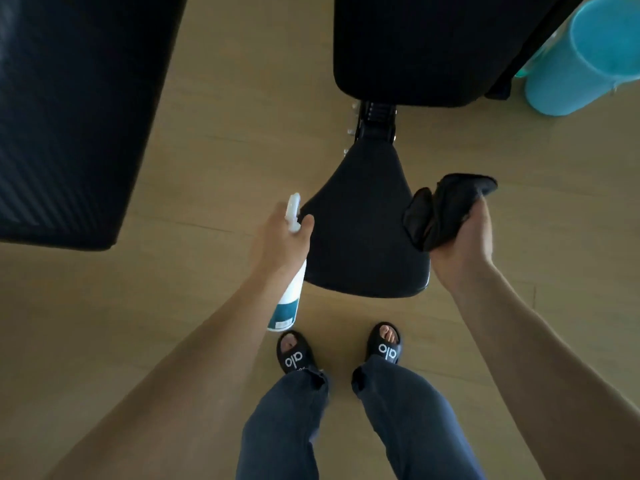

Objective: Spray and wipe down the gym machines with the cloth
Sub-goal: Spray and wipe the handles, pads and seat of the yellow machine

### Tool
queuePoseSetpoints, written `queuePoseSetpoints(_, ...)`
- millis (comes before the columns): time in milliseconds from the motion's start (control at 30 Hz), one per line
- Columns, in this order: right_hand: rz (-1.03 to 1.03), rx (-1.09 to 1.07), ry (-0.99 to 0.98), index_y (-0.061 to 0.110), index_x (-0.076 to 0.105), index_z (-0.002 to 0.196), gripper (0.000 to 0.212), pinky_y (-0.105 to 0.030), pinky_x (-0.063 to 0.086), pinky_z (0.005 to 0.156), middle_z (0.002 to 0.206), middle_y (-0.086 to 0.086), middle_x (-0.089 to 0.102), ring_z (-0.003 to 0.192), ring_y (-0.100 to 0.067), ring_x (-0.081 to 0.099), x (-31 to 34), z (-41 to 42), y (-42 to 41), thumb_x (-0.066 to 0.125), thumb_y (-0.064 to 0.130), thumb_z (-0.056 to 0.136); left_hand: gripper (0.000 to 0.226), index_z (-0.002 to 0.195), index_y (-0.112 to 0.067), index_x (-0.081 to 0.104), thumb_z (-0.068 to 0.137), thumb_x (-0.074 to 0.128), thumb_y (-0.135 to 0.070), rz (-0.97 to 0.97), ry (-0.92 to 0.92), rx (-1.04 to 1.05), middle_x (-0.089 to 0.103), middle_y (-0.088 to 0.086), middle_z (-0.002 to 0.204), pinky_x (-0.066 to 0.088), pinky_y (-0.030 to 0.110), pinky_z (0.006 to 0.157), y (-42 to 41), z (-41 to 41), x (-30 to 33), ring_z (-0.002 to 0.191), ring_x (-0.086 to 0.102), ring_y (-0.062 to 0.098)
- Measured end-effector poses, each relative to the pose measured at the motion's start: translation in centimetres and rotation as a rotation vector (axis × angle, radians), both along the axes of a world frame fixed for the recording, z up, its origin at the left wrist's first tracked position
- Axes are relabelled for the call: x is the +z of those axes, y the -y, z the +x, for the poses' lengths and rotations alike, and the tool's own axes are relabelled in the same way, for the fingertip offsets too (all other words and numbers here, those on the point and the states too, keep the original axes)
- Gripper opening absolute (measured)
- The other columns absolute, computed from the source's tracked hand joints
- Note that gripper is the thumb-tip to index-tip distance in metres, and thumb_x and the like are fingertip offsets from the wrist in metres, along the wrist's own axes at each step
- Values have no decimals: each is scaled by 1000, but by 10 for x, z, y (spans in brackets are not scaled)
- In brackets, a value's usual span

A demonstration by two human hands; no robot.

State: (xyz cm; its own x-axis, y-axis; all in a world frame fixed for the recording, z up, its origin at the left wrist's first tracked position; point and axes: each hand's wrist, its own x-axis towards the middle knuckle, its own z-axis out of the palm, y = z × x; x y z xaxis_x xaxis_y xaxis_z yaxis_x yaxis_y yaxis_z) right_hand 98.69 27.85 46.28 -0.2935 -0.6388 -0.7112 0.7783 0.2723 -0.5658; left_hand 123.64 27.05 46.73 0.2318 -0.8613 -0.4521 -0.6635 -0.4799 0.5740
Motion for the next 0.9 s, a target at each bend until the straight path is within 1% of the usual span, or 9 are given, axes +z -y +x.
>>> queuePoseSetpoints(100, 159, 219, -506, 23, 68, 76, 29, -36, 48, 75, 76, 5, 67, 74, -15, 60, -27, 21, 20, 53, 38, 96, 27, 114, -20, 56, 102, 55, -44, -67, 35, 30, 65, 1, 87, 53, 41, 70, 11, 10, -30, 78, 66, 24)
queuePoseSetpoints(200, 71, 426, -908, 24, 68, 91, 20, -26, 42, 74, 86, 11, 67, 79, -3, 58, -59, 53, 29, 51, 30, 100, 25, 110, -17, 58, 101, 57, -40, -95, 39, 119, 64, 3, 85, 45, 34, 63, 20, 20, -65, 75, 61, 23)
queuePoseSetpoints(267, -66, 777, -1373, 24, 68, 117, 24, -27, 43, 94, 119, 6, 68, 112, -9, 60, -93, 76, 22, 51, 29, 101, 27, 93, -11, 55, 101, 58, -37, -113, 41, 193, 57, 5, 74, 40, 37, 59, 22, 27, -91, 68, 55, 24)
queuePoseSetpoints(333, -150, 1088, -1774, 24, 52, 146, 43, -42, 29, 120, 156, -3, 45, 146, -25, 36, -126, 92, 9, 41, 34, 106, 29, 84, -14, 49, 101, 59, -35, -127, 23, 260, 48, 0, 66, 36, 36, 57, 20, 28, -114, 61, 48, 20)
queuePoseSetpoints(367, -155, 1160, -1849, 24, 42, 153, 47, -47, 21, 124, 163, -4, 33, 153, -29, 23, -133, 96, 4, 35, 34, 108, 27, 84, -15, 50, 101, 59, -34, -144, 16, 293, 49, -2, 66, 37, 35, 57, 19, 24, -123, 60, 47, 17)
queuePoseSetpoints(467, -238, 1260, -1850, 20, 34, 158, 51, -48, 14, 127, 168, -2, 22, 157, -26, 9, -134, 94, -2, 28, 35, 109, 23, 89, -13, 55, 103, 59, -31, -243, 0, 432, 53, 0, 70, 35, 28, 56, 19, 5, -139, 64, 49, 17)
queuePoseSetpoints(667, -460, 1648, -1847, 25, 14, 163, 57, -42, 4, 129, 171, 4, 3, 157, -17, -9, -125, 70, 10, 15, 42, 108, 26, 94, -12, 58, 102, 52, -36, -308, 49, 539, 56, 0, 72, 46, 41, 71, 28, -14, -149, 76, 57, 27)
queuePoseSetpoints(833, -627, 1813, -1839, 27, 16, 162, 55, -39, 5, 128, 170, 4, 8, 157, -16, 0, -131, 48, 97, 18, 37, 108, 44, 104, -13, 60, 92, 42, -52, -270, 133, 505, 67, 7, 87, 54, 52, 83, 27, -24, -144, 95, 63, 35)
queuePoseSetpoints(900, -566, 1789, -1843, 26, 17, 162, 54, -40, 6, 129, 170, 3, 8, 157, -16, 1, -136, 44, 134, 23, 35, 109, 34, 105, -12, 58, 96, 50, -44, -220, 158, 508, 67, 9, 90, 54, 57, 86, 30, -23, -145, 97, 62, 36)
